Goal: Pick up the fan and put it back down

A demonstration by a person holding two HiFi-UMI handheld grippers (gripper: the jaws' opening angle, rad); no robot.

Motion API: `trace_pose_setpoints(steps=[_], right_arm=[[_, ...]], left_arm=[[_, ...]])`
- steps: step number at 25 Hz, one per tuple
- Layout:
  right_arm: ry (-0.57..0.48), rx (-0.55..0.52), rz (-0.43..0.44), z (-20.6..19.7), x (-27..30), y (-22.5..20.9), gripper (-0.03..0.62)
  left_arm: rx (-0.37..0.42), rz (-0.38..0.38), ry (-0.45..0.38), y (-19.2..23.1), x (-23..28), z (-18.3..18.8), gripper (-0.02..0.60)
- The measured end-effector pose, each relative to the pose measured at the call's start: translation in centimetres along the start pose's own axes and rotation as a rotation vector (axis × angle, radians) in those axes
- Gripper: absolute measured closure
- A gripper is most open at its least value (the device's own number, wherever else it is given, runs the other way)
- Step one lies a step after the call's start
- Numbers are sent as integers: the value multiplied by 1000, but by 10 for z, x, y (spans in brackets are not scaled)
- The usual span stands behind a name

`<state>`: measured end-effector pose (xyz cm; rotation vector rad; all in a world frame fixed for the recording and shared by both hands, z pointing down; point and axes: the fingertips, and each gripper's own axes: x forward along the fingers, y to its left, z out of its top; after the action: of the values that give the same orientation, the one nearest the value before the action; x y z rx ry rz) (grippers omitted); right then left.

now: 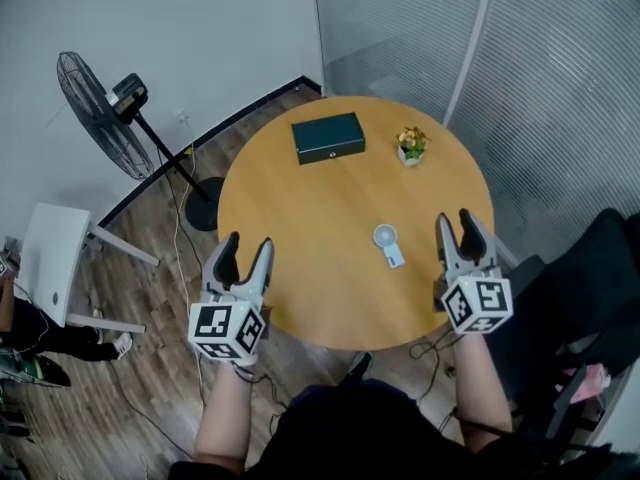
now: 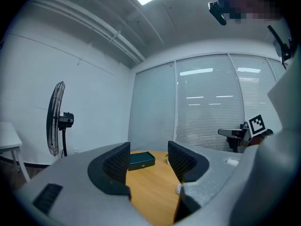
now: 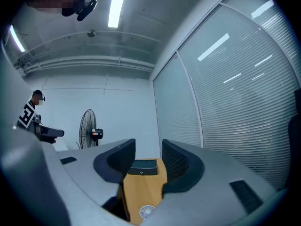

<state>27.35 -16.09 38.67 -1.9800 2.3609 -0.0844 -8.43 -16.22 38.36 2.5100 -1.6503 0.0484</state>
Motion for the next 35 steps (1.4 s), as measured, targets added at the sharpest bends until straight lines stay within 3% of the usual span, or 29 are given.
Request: trace_pose_setpoints(steps=[7, 17, 27, 35], right_arm=[[54, 21, 5, -25, 26, -38, 408], [144, 10, 18, -75, 68, -41, 402], [361, -46, 12, -170, 101, -20, 398], [569, -55, 63, -259, 110, -7, 390]], left_arm=[[19, -6, 47, -20, 43, -8, 333], [8, -80, 135, -16, 100, -50, 333], [-30, -193, 258, 16, 144, -107, 333], [-53, -204, 328, 45, 151, -137, 333]])
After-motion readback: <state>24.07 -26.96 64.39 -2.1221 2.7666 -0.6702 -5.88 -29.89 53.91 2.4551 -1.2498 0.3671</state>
